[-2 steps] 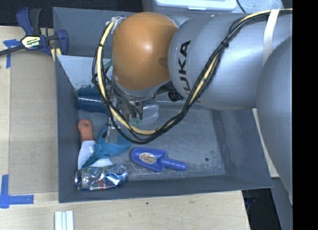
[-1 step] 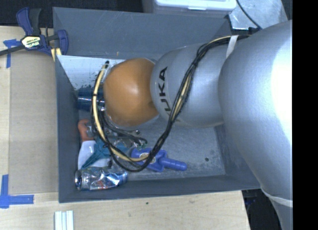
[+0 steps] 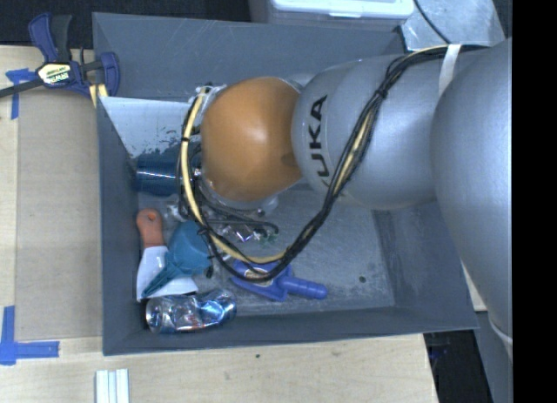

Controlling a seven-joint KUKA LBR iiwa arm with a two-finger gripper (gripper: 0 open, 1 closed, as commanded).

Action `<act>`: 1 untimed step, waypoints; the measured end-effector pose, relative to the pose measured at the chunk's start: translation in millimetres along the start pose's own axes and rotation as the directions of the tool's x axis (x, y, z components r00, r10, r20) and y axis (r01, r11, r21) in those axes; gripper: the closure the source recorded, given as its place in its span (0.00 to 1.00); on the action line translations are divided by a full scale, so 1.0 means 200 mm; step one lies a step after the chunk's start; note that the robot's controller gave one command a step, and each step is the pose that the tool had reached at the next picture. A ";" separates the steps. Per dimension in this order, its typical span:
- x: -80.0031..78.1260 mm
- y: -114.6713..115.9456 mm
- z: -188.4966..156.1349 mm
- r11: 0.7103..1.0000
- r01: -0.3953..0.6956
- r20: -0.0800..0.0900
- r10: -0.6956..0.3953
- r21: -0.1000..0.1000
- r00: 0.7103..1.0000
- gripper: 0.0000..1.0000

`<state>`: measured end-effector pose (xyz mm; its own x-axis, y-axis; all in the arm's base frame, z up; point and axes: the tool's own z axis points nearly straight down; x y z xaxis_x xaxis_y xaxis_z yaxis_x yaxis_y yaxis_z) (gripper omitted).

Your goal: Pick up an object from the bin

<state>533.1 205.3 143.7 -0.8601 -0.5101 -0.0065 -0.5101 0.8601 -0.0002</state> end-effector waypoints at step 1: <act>0.01 0.05 0.22 0.975 0.220 -0.001 -0.220 -0.002 0.975 0.00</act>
Offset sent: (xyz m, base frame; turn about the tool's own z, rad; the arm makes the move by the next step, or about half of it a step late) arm 0.0341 0.0045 -0.0737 -0.3075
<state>526.8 213.9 98.9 -0.7265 -0.6872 -0.0053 -0.6872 0.7265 0.0004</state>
